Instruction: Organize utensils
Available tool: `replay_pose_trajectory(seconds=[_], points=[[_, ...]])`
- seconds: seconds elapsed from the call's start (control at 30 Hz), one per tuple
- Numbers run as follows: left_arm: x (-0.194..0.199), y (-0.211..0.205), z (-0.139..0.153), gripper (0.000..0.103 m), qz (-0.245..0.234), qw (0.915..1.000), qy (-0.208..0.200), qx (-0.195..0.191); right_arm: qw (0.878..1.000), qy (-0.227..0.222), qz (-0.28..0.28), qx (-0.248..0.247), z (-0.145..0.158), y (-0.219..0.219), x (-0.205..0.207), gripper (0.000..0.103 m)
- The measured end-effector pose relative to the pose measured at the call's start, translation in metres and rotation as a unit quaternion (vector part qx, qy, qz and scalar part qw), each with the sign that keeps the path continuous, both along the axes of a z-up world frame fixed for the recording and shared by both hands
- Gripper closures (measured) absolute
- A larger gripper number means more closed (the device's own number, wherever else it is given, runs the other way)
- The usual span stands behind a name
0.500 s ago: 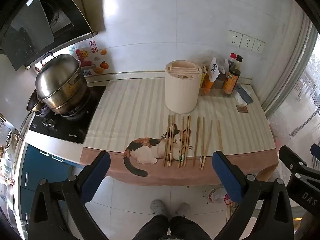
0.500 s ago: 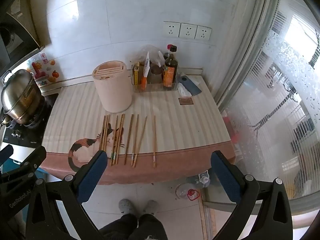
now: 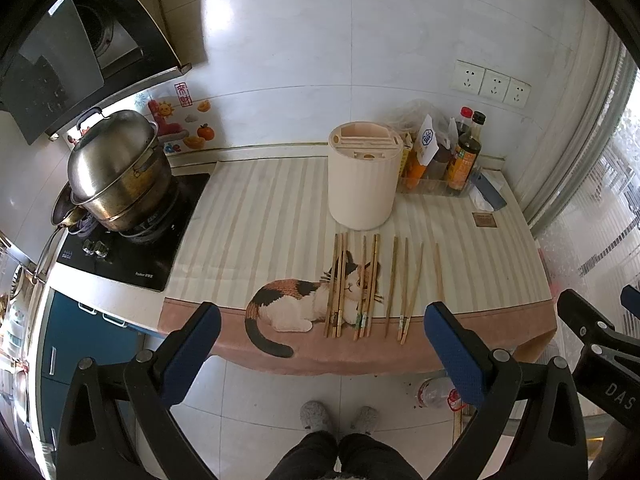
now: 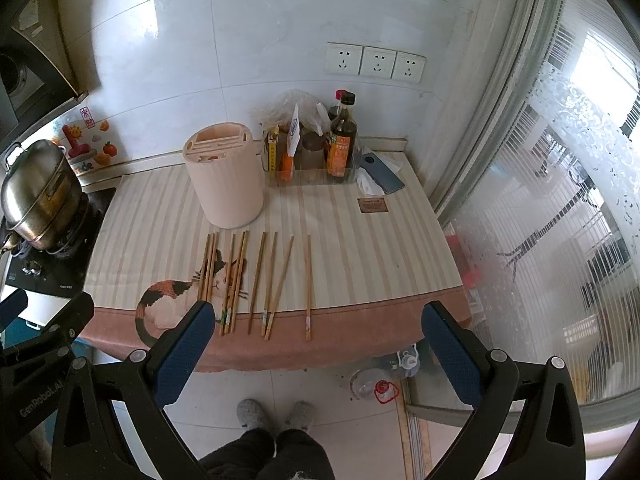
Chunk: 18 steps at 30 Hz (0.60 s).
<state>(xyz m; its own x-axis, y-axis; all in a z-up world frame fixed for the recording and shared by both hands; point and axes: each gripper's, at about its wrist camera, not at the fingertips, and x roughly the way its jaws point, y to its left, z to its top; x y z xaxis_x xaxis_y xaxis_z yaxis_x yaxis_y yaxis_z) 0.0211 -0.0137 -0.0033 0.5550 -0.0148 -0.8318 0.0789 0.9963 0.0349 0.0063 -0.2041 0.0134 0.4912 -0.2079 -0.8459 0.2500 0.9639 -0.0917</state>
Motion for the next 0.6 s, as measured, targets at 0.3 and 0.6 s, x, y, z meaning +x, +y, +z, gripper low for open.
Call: replay_pose_trajectory(seconds=[0.3, 0.6], points=[[0.0015, -0.0025, -0.0010, 0.000, 0.000, 1.0000, 0.000, 0.001, 1.000, 0.000, -0.001, -0.001, -0.0009, 0.0000, 0.0009, 0.000], [0.0068, -0.0096, -0.0059, 0.000, -0.004, 1.0000, 0.005, 0.000, 1.000, 0.001, -0.001, -0.002, -0.0042, 0.0045, 0.0024, 0.000]])
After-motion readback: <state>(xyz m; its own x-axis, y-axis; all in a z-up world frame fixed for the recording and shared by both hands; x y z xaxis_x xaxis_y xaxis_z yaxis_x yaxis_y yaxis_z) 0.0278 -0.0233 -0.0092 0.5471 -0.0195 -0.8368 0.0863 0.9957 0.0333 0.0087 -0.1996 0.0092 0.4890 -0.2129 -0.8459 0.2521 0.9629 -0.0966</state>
